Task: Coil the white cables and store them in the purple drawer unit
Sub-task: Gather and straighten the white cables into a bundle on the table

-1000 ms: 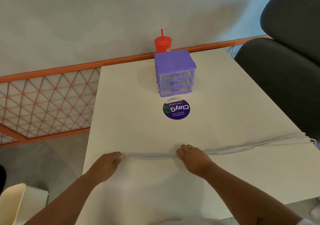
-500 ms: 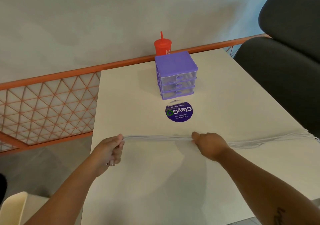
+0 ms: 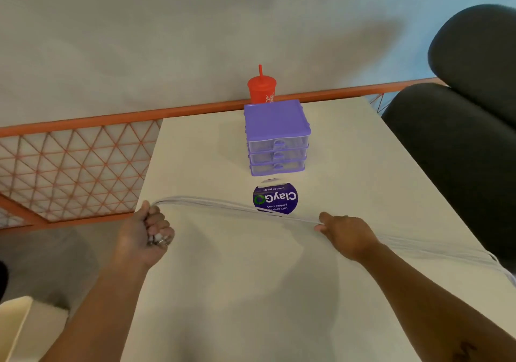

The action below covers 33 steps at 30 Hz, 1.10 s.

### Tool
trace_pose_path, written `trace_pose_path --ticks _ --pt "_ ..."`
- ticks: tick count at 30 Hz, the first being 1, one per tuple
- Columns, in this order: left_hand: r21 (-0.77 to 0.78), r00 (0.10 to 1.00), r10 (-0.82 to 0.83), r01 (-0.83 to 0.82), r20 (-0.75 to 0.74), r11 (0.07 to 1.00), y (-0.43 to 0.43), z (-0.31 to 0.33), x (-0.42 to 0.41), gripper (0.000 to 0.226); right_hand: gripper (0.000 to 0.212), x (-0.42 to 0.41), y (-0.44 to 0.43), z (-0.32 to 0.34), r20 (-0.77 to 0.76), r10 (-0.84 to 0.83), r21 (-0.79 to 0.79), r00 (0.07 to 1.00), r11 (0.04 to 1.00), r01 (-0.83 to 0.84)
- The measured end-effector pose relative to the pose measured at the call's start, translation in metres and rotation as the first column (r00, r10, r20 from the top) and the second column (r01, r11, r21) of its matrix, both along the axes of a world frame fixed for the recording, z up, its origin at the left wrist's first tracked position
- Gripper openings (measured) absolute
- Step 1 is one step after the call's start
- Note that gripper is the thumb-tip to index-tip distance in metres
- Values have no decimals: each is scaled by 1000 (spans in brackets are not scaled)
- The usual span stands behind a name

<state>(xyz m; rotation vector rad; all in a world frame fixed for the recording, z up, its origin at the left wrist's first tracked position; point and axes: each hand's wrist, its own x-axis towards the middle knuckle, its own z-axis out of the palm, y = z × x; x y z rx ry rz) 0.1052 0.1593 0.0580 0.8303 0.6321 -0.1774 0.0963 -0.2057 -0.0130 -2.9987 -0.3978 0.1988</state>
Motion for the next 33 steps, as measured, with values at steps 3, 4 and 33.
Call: trace_pose_path --ticks 3,4,33 --pt "-1 998 66 -66 2 998 -10 -3 6 37 113 -1 -23 -1 27 -29 49 999 998 28" --pt "-9 996 86 -86 7 996 -15 -6 8 37 122 1 -27 -2 37 -44 57 998 997 42" --pt "548 796 -349 26 494 836 -90 10 -72 39 74 -49 13 23 435 -67 454 898 877 -155"
